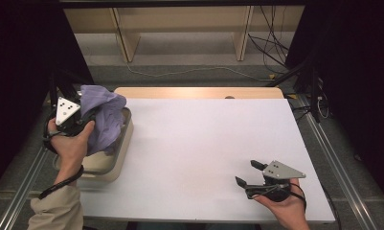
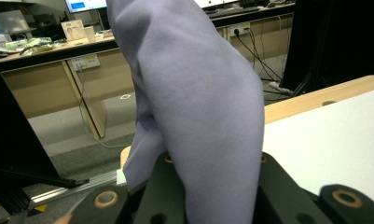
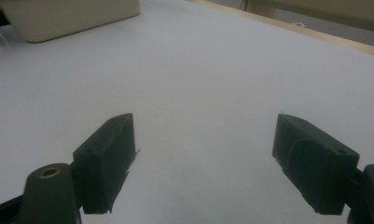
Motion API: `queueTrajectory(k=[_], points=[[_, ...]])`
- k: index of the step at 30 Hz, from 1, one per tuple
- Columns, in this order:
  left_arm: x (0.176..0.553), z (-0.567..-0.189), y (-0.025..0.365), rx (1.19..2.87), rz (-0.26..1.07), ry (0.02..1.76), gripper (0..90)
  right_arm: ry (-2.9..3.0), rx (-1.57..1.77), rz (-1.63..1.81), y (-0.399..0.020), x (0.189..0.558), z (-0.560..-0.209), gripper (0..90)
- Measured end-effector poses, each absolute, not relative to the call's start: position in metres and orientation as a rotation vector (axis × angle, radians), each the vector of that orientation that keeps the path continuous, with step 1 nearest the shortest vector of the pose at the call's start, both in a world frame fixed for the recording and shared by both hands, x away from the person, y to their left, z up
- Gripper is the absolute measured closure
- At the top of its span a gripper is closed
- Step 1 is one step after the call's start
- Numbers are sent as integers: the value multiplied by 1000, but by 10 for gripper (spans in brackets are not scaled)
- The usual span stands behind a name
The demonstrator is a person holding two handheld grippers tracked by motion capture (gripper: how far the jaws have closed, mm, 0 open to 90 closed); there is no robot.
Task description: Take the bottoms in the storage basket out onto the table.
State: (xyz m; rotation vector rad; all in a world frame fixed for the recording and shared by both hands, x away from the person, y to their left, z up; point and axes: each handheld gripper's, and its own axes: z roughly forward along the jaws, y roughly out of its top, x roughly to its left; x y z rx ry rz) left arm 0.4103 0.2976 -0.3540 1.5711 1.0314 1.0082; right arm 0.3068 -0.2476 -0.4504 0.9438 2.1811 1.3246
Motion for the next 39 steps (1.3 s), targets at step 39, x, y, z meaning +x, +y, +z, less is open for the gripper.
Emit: queueTrajectory(k=[39], points=[[394, -329, 279, 1585, 1047, 924, 842, 2182, 942, 1327, -248, 306, -450, 221]])
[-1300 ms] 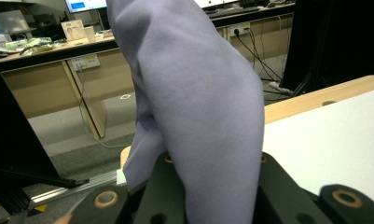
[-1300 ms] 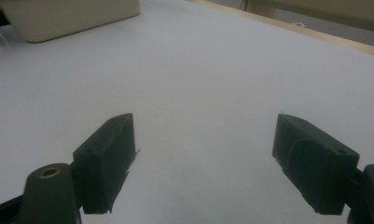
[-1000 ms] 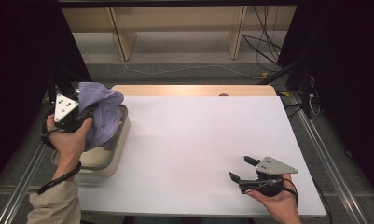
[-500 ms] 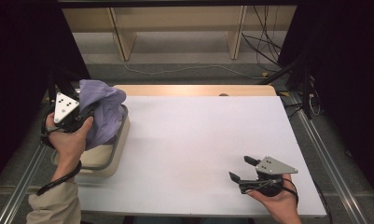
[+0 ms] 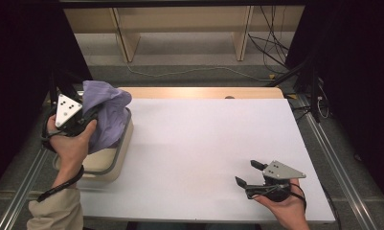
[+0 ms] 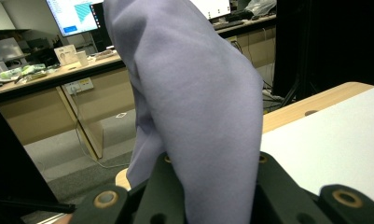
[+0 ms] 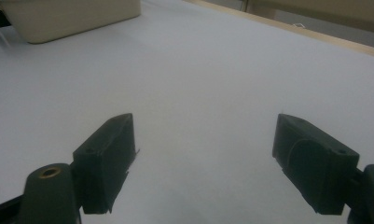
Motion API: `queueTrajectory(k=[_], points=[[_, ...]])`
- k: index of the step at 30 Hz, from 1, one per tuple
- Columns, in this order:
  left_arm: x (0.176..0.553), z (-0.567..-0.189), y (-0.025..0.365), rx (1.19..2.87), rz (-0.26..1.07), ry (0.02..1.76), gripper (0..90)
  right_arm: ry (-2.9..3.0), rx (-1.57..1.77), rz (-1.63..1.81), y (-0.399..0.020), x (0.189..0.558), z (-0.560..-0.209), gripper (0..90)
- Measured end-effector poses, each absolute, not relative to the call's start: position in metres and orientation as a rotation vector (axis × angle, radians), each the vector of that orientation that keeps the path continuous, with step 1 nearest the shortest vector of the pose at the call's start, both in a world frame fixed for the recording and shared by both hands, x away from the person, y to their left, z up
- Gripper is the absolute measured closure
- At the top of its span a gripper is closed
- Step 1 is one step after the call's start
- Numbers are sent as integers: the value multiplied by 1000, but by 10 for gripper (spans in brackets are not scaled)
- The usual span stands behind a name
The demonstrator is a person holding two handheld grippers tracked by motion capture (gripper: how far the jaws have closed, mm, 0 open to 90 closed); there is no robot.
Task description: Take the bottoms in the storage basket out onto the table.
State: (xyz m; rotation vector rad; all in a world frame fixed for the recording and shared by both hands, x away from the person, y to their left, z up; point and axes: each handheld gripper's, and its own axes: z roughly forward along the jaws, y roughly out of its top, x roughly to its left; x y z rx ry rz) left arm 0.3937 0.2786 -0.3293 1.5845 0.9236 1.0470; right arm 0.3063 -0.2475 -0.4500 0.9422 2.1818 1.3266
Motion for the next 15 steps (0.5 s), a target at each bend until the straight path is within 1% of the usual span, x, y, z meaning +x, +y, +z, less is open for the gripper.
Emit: queueTrajectory(k=[15], points=[[387, -322, 271, 1594, 1059, 885, 842, 2182, 942, 1327, -248, 306, -450, 221]])
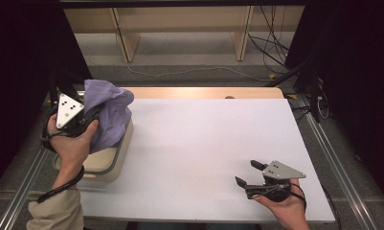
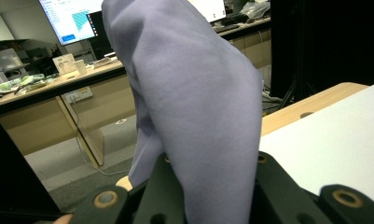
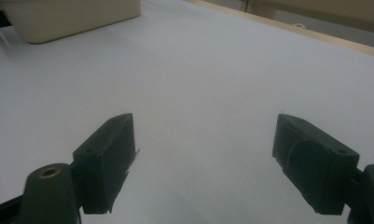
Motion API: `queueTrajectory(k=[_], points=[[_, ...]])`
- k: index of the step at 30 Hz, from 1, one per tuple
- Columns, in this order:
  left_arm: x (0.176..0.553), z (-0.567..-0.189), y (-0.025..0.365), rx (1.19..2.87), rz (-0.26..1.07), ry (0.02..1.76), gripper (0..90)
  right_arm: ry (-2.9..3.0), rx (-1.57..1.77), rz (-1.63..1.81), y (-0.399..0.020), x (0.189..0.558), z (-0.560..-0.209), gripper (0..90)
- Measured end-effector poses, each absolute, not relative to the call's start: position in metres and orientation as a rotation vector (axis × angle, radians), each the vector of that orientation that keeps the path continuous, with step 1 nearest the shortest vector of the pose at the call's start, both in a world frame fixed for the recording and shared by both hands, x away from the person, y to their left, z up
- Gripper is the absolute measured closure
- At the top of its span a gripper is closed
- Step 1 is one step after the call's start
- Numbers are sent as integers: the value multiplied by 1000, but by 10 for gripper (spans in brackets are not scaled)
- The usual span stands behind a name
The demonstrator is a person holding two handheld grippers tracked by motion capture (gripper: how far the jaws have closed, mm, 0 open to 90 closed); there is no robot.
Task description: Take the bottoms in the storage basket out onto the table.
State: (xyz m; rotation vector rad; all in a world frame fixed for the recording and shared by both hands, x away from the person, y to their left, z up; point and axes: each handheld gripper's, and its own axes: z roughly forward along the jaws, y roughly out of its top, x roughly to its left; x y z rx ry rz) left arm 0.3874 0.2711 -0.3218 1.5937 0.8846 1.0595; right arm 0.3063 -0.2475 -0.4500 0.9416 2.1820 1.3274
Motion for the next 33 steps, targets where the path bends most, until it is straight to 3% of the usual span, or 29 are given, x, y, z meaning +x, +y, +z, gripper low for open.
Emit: queueTrajectory(k=[33], points=[[372, -306, 253, 1599, 1053, 805, 842, 2183, 946, 1328, -247, 306, -450, 221]])
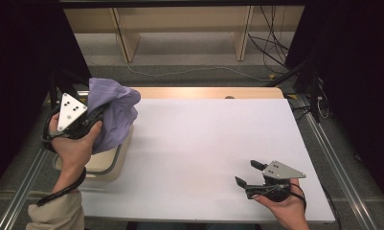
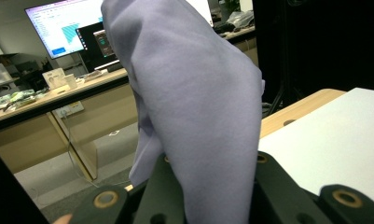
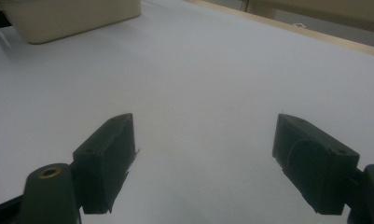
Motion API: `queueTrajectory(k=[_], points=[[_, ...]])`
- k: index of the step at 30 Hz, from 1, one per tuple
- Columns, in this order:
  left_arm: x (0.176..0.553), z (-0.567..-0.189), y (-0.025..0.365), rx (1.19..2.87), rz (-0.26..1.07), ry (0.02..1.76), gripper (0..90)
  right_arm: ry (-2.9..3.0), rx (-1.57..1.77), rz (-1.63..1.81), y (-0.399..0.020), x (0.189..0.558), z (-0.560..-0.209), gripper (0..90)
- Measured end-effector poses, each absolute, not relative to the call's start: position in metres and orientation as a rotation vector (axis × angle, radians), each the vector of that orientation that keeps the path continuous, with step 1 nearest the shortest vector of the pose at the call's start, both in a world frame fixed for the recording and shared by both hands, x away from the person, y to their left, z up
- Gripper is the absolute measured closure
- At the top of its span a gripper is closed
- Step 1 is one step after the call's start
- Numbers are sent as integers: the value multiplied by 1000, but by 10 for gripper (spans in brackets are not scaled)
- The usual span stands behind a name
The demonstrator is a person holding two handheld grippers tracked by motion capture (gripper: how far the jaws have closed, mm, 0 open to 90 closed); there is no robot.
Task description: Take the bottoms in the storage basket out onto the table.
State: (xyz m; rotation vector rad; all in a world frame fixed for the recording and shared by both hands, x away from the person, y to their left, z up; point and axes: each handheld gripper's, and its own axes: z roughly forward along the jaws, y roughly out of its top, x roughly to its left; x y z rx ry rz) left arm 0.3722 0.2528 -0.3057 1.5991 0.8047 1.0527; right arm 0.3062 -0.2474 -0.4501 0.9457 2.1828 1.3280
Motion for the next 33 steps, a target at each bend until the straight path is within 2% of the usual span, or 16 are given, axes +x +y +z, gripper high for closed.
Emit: queueTrajectory(k=[33], points=[[357, -298, 223, 1627, 978, 692, 841, 2181, 944, 1330, -248, 306, -450, 221]])
